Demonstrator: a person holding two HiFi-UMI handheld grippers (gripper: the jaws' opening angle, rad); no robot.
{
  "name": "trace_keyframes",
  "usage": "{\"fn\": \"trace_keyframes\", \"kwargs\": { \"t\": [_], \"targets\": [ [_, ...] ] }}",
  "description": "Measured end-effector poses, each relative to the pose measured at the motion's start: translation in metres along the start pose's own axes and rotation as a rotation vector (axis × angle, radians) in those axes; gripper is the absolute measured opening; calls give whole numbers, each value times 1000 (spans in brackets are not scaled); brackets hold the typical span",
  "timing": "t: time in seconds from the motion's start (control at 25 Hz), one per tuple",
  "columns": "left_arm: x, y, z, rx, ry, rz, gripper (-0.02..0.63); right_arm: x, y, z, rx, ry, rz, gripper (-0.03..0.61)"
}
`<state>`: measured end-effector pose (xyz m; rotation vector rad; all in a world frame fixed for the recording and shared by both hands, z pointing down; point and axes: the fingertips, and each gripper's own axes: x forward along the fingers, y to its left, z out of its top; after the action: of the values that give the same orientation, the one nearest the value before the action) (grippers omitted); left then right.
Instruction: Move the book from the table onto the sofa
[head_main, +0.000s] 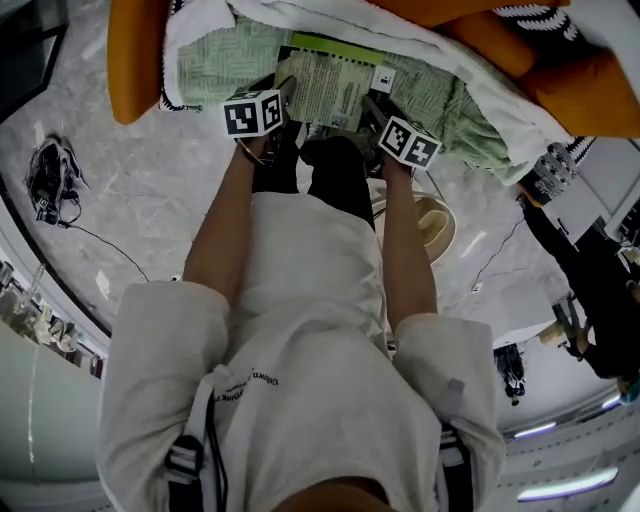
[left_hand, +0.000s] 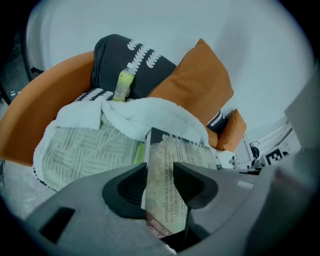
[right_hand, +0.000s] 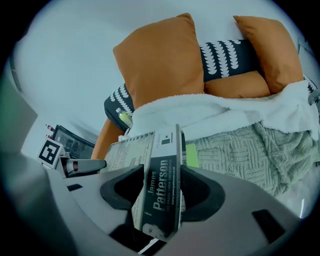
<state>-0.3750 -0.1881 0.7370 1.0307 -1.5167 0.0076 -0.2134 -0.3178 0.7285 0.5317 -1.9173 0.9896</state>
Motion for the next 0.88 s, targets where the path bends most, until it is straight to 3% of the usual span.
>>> {"fn": "trace_keyframes", "kwargs": {
  "t": [0.88],
  "targets": [
    [79,34,-9,119,80,45,169,83,-48,-12,34,-39,79,224]
  ]
}}
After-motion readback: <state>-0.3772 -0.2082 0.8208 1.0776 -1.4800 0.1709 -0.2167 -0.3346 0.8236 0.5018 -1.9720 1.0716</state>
